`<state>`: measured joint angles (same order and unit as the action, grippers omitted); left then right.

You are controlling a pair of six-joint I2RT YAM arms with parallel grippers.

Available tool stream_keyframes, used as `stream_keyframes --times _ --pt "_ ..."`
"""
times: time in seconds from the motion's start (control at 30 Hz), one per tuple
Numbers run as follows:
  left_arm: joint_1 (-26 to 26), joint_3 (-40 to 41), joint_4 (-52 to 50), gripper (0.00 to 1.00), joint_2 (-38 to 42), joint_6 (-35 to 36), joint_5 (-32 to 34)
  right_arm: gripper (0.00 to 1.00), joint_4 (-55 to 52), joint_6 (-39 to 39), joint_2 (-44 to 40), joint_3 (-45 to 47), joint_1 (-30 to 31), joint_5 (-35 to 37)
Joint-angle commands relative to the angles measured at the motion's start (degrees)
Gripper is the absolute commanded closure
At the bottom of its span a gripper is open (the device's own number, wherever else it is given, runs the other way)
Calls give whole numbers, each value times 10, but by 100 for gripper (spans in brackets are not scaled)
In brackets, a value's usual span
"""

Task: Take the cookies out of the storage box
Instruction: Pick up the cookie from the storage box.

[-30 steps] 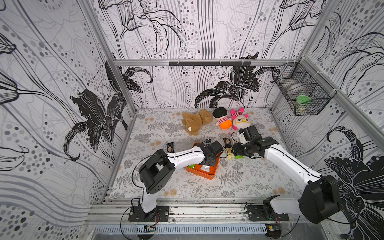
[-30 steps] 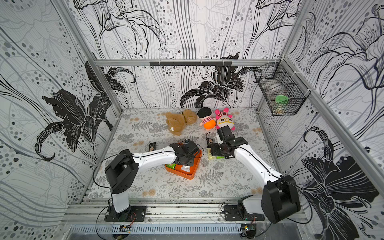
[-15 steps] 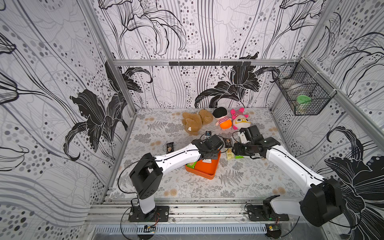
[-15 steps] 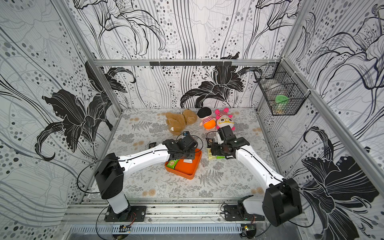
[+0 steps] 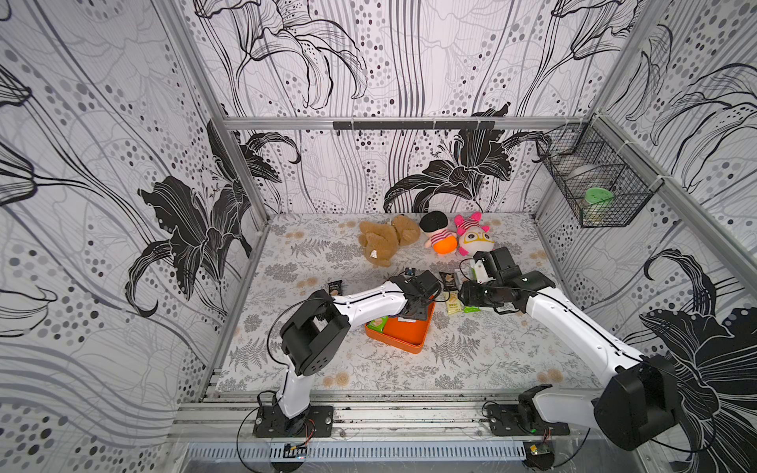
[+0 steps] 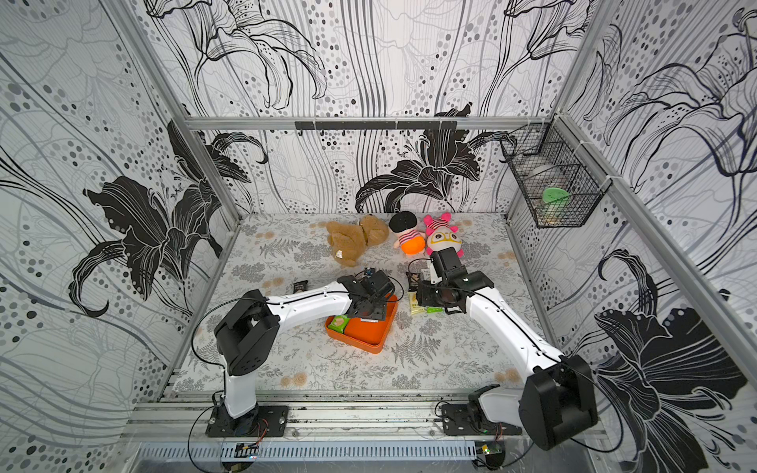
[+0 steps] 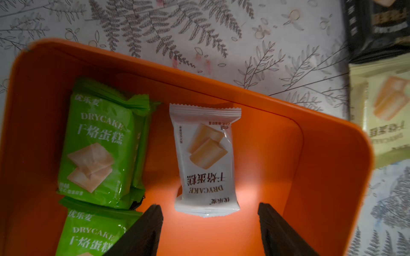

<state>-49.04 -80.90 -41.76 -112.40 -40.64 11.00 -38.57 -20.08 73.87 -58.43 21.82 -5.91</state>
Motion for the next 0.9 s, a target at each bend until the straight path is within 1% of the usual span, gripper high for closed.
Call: stream_keyframes --times 0.0,0.13,0.33,0.57,0.87 --pt "15 -11 10 29 -11 7 -6 44 -20 -2 3 -3 -3 19" --pt "25 -18 21 30 -27 10 -20 44 -20 -1 8 -5 -3 21" --pt "25 -42 20 33 -54 17 -30 44 -22 5 23 -18 -3 27" --pt "26 -48 19 36 -69 14 -31 44 -21 10 31 -27 -3 27" --pt "26 -51 26 45 -79 17 -36 44 -22 10 26 -20 -3 31"
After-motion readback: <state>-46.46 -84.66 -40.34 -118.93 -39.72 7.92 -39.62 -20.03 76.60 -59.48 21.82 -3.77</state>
